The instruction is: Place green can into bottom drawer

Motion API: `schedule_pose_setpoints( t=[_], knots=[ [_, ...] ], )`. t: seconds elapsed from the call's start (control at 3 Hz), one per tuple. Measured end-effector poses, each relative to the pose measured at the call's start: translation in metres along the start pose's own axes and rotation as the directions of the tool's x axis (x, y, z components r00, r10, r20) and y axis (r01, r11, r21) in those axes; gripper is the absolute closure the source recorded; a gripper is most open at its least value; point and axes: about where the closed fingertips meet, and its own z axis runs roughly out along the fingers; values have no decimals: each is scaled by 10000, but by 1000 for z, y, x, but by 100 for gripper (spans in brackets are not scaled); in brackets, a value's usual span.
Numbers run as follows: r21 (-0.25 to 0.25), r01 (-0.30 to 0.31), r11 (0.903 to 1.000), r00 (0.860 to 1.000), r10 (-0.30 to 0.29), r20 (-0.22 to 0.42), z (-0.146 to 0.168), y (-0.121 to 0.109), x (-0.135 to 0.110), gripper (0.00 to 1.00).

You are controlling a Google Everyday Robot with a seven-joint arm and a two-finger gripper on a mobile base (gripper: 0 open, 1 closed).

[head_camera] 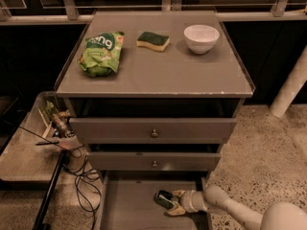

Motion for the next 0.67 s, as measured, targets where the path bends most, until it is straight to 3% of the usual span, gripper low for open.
schedule_pose_setpoints(
  t=[0.33,0.67],
  knots=[
    [-1,0,10000,10000,0,0,0,0,0,0],
    [-2,0,10000,10000,0,1,0,0,0,0]
  ],
)
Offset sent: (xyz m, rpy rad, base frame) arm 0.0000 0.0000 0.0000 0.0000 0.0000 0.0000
